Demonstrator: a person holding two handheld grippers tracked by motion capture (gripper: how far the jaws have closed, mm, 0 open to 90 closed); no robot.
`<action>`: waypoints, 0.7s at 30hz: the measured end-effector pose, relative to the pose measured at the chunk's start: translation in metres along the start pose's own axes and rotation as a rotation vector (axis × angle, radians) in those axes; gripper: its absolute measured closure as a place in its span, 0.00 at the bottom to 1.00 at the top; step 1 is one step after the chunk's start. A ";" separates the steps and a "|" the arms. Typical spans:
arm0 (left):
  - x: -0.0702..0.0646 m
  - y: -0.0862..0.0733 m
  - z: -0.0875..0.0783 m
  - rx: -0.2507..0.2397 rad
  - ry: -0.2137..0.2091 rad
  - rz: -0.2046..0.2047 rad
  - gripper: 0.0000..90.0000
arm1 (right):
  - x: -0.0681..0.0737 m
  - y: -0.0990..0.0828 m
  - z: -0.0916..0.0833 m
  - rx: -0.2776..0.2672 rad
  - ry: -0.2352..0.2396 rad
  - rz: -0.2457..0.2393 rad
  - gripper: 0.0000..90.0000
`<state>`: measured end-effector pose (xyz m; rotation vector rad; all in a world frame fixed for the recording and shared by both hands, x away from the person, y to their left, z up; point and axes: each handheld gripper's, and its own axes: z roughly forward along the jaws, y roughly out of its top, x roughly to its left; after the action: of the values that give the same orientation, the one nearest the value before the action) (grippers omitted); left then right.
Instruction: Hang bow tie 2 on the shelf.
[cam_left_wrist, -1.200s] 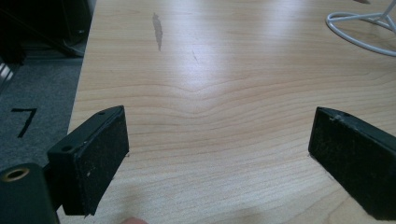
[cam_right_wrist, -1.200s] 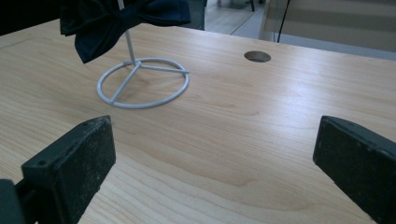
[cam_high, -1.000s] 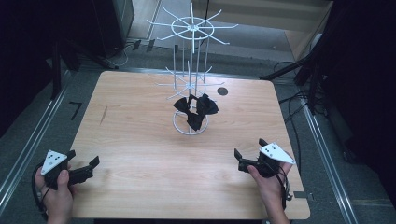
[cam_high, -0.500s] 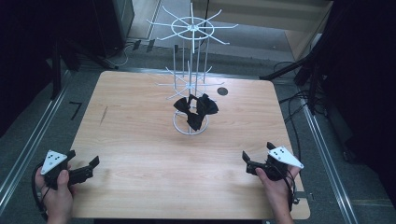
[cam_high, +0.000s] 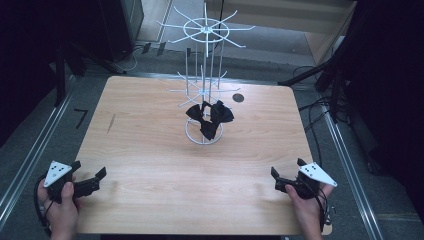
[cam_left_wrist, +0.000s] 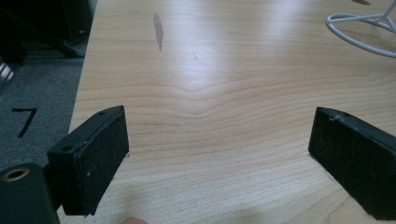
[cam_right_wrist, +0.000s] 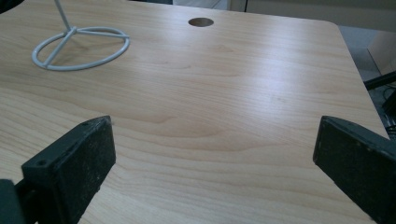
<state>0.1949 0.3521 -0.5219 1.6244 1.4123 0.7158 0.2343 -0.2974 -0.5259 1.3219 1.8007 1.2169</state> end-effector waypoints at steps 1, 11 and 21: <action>0.000 0.000 0.000 0.000 0.000 0.000 0.06 | -0.002 -0.001 -0.001 0.002 -0.004 0.000 0.00; 0.000 0.000 0.000 0.000 0.000 -0.001 0.06 | -0.020 -0.013 -0.013 0.019 -0.038 0.010 0.00; 0.000 0.000 0.000 -0.001 0.000 -0.002 0.06 | -0.040 -0.024 -0.028 0.022 -0.073 0.043 0.00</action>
<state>0.1947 0.3521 -0.5218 1.6221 1.4135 0.7155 0.2142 -0.3461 -0.5387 1.4062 1.7478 1.1593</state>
